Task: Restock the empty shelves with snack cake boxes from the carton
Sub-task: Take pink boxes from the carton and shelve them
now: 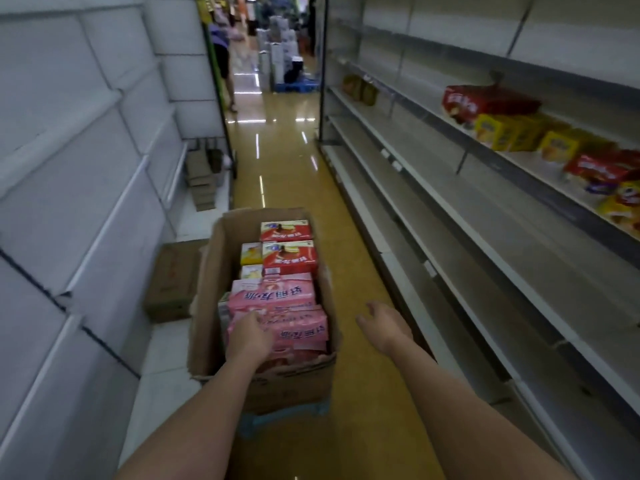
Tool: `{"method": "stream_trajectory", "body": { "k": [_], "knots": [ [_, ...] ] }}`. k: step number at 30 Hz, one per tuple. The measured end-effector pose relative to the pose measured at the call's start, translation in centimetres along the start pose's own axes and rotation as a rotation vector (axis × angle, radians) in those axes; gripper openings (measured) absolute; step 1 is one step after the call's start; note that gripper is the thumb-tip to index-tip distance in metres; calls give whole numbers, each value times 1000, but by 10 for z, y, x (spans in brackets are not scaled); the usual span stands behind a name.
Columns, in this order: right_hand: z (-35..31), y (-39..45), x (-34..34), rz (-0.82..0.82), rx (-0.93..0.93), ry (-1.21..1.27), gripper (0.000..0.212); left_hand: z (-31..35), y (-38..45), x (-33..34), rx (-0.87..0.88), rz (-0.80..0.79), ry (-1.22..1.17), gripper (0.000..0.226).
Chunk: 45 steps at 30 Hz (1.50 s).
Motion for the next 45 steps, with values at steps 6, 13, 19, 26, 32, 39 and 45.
{"method": "stream_trajectory", "body": {
  "k": [6, 13, 19, 26, 32, 39, 45],
  "knots": [
    [-49, 39, 40, -151, -76, 54, 46, -42, 27, -21, -111, 58, -18, 15],
    [-75, 94, 63, -331, -152, -103, 49, -52, 63, -13, -216, -52, -15, 55],
    [-77, 139, 82, -440, -251, -236, 57, -48, 99, 15, -253, -165, 60, 85],
    [-78, 163, 119, -562, -356, -444, 77, -69, 124, 25, -431, 5, -169, 63],
    [-83, 165, 132, -540, -425, -630, 84, -97, 136, 30, -566, 42, -395, 51],
    [-94, 154, 138, -373, -557, -755, 91, -91, 142, 29, -747, -31, -649, 48],
    [-107, 136, 130, -98, -679, -827, 96, -73, 152, 12, -680, -22, -615, 37]
  ]
}}
Point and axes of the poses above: each hand's wrist, its own y-axis towards the middle knuckle, its own x-axis out of the palm, z = x × y, the point moved 3 cm from there along y, towards the middle knuckle, and after that the axes turned 11 degrees about -y, right-handed, at the moved point
